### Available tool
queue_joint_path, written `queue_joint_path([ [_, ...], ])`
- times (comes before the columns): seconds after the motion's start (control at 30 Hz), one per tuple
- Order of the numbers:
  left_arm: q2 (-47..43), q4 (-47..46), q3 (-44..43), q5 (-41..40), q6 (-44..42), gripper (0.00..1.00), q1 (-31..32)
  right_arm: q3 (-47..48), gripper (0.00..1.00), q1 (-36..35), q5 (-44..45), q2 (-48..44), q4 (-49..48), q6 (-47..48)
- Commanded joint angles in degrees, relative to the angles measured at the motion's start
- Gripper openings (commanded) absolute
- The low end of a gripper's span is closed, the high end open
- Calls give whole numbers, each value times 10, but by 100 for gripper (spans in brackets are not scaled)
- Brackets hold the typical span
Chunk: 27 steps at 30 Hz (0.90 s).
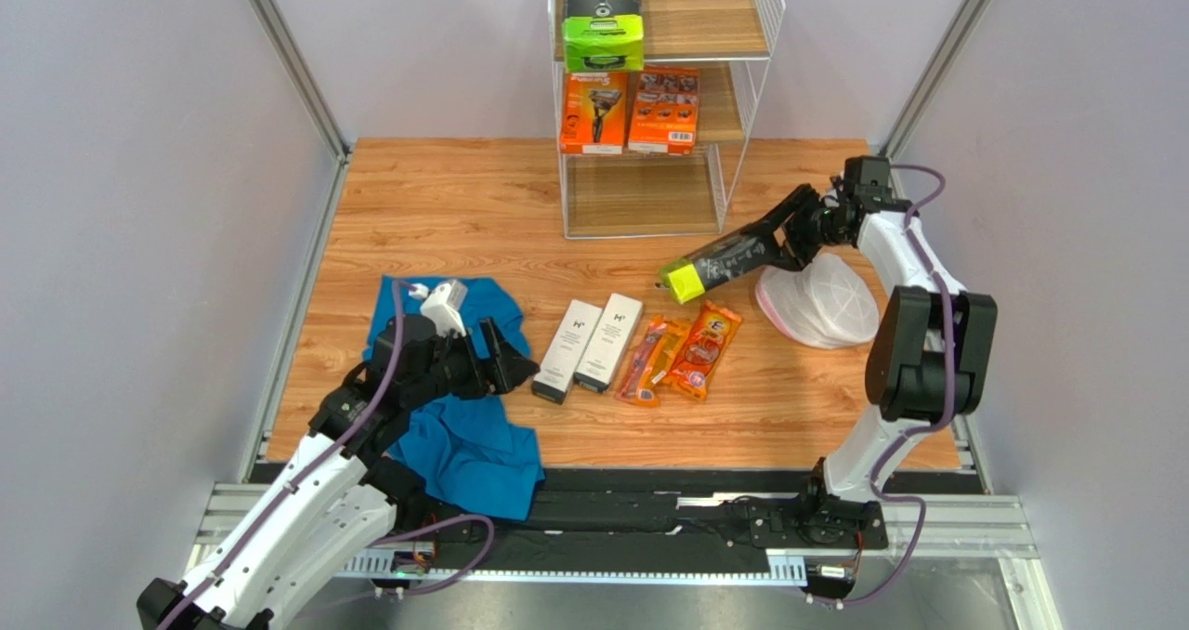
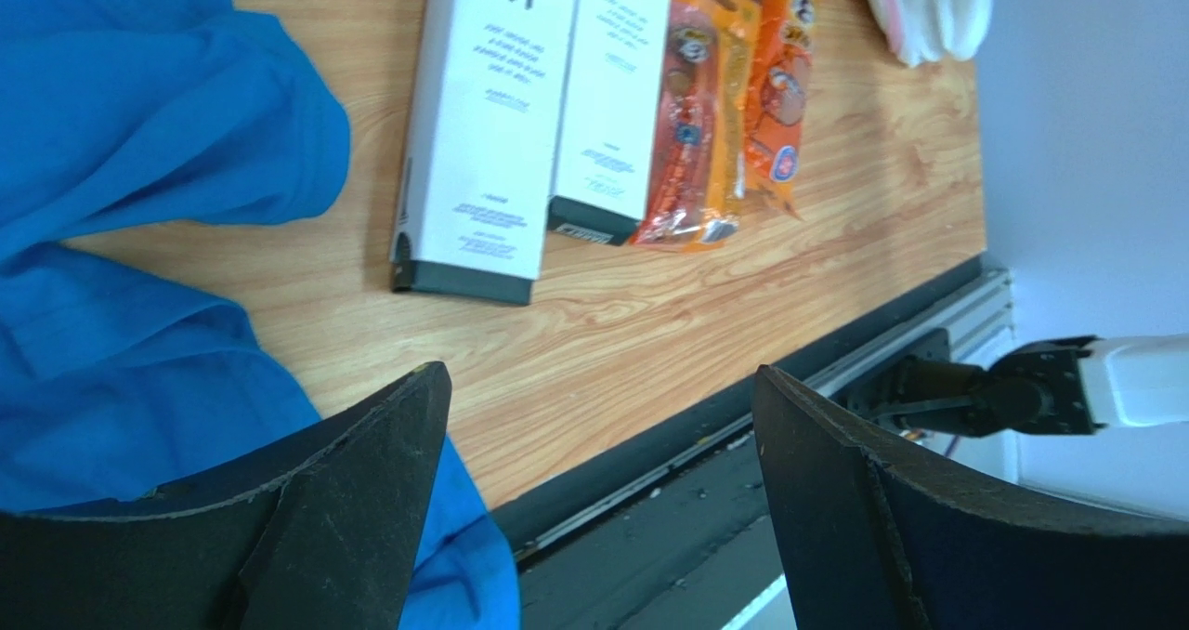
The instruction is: Place and organize the shaving razors onto the shelf
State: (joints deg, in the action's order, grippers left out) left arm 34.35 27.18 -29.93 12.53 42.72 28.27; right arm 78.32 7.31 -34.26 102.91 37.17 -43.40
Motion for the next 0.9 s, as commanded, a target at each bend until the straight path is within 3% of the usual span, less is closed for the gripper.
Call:
queue_joint_path([
  [0.0, 17, -34, -64, 42, 5, 88, 0, -6, 7, -1, -134, -96, -60, 37],
  [0.17, 32, -56, -93, 93, -18, 88, 0, -5, 6, -10, -220, -136, -30, 121],
  [0.33, 58, -69, -124, 156, -58, 89, 0, -6, 4, -37, -244, -190, 48, 223],
  [0.7, 125, -184, -134, 330, -50, 90, -1, -15, 2, -217, -259, -292, 27, 242],
  [0.87, 129, -239, -115, 381, -37, 91, -1, -44, 0, -271, -320, -327, -25, 203],
])
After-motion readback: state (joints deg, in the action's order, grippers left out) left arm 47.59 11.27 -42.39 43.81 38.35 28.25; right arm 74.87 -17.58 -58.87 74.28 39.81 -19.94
